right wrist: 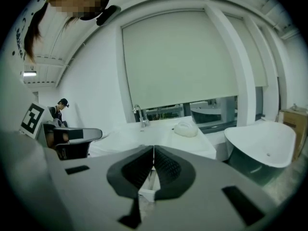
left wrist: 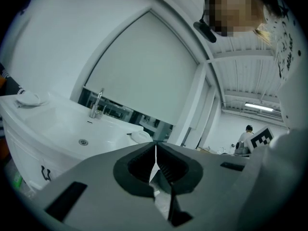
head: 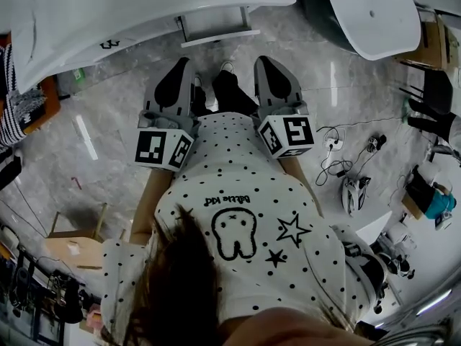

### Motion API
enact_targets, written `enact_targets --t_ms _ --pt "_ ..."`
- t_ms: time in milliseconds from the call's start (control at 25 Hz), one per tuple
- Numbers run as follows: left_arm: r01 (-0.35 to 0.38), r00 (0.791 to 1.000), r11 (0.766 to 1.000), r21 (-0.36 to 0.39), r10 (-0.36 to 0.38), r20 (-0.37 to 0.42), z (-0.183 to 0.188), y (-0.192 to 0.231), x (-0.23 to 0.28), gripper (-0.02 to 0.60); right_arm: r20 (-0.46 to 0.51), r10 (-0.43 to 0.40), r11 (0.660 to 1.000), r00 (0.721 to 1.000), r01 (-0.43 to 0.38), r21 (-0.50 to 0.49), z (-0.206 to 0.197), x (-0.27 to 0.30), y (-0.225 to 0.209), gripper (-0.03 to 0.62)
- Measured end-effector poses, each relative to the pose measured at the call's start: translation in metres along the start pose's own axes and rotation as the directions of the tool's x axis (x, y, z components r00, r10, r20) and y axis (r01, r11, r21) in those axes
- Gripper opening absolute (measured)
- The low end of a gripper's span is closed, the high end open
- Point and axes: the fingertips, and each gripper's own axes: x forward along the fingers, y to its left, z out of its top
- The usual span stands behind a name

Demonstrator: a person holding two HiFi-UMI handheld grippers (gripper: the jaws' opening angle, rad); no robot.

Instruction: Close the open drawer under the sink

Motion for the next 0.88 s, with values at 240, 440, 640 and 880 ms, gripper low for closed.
enact_targets --t_ms 240,440,640,880 --pt "-0.083 0.995 0.997 0.002 0.083 0.047 0.003 -0.01 0.013 0.015 0.009 0.076 0.997 0.997 -0.076 -0.023 0.012 0.011 -0.023 0.014" --pt "-0.126 0.989 0.992 0.011 0.125 0.078 0.003 -0.026 0.027 0.014 0.023 0.123 0.992 0.992 -0.122 -0.043 0.021 0.014 -0.045 0.014" --pt "-0.162 0.983 0.987 0.006 0.161 0.083 -0.006 -0.041 0.039 0.014 0.041 0.158 0.987 0.987 -0.156 -0.047 0.027 0.014 -0.069 0.014" --pt "-0.193 0.977 0.981 -0.006 0.193 0.086 -0.014 -0.053 0.048 0.015 0.046 0.186 0.982 0.981 -0.184 -0.047 0.028 0.014 -0.087 0.014"
